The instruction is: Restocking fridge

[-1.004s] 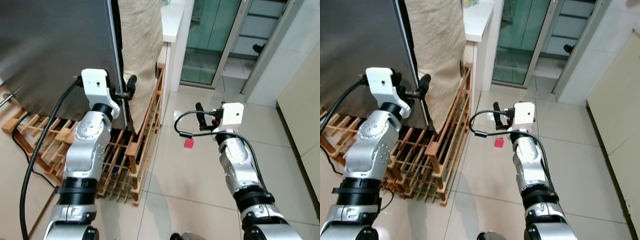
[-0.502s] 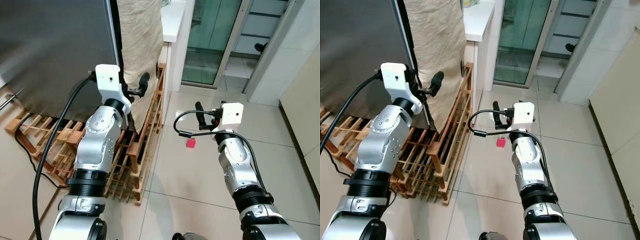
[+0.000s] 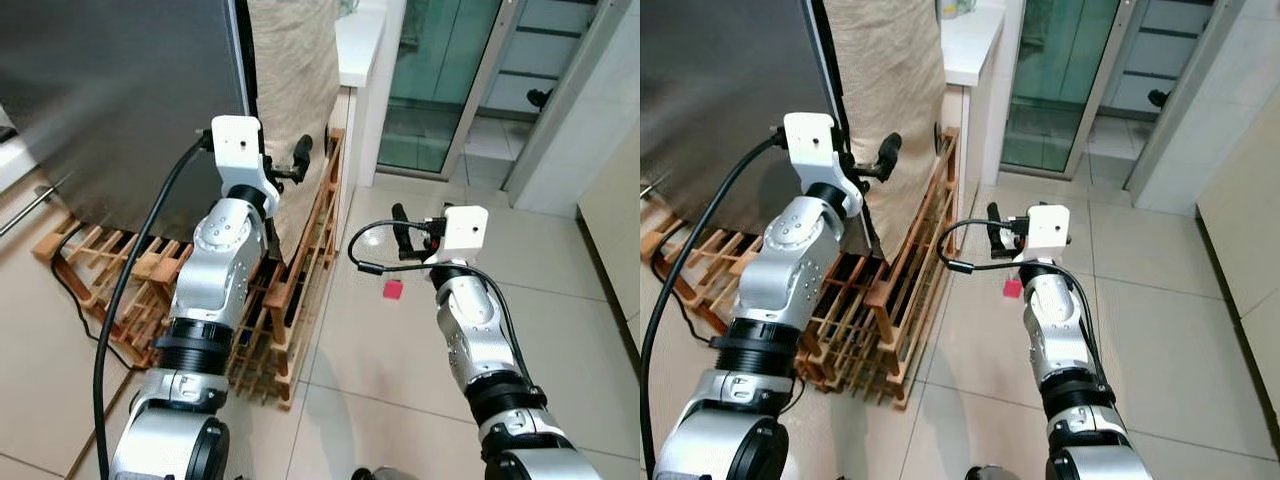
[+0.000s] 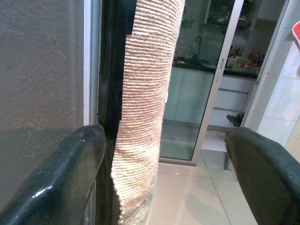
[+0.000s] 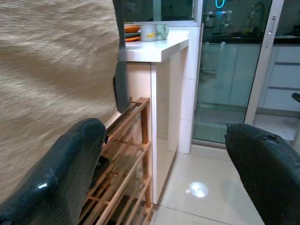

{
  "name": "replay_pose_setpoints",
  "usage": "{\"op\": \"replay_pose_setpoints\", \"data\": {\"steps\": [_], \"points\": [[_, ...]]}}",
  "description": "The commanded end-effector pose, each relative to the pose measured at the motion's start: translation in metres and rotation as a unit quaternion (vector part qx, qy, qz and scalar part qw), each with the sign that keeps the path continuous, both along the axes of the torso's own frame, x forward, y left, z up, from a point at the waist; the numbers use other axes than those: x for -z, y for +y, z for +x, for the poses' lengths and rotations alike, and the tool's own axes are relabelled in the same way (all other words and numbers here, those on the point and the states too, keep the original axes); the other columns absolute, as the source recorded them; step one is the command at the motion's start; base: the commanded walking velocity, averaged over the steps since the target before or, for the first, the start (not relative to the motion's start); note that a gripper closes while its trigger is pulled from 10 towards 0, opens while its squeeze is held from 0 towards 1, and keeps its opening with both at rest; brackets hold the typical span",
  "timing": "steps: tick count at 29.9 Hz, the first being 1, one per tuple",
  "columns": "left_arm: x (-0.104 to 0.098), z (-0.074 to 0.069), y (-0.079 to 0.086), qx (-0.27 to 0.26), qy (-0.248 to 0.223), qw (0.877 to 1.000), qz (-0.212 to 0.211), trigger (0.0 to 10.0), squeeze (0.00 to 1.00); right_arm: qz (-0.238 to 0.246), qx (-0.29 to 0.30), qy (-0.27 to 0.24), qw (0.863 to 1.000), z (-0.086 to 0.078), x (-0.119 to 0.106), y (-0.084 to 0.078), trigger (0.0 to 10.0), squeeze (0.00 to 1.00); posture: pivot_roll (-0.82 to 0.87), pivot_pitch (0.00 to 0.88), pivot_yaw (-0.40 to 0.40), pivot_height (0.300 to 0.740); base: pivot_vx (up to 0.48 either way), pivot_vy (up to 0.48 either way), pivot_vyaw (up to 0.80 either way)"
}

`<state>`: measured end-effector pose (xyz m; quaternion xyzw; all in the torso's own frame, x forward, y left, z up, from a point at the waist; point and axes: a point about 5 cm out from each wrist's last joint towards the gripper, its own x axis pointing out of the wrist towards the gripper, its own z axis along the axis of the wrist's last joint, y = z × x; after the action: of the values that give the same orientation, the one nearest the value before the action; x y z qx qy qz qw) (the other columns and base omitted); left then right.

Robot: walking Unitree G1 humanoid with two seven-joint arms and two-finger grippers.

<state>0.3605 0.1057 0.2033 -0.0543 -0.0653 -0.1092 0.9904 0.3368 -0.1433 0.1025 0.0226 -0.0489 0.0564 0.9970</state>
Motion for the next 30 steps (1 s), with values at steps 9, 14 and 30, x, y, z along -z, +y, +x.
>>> {"op": "replay_pose_setpoints", "data": {"steps": [9,14,30], "points": [[0.008,0.016,0.014,-0.078,0.056,0.993,-0.067,10.0,0.0,-0.003,0.006,-0.004,1.0,-0.003,0.0,-0.003,10.0,0.0,-0.11,0.0,0.03,0.74,0.0,0.0,0.0],[0.006,0.017,0.009,-0.065,0.046,0.995,-0.057,10.0,0.0,-0.003,0.005,-0.004,1.0,-0.004,0.001,-0.003,10.0,0.0,-0.11,0.0,0.029,0.74,0.0,0.0,0.0],[-0.02,0.013,-0.018,0.015,-0.018,0.998,-0.05,10.0,0.0,-0.004,0.007,-0.004,1.0,-0.006,0.002,-0.003,10.0,0.0,-0.13,0.0,0.039,0.74,0.0,0.0,0.0]]}}
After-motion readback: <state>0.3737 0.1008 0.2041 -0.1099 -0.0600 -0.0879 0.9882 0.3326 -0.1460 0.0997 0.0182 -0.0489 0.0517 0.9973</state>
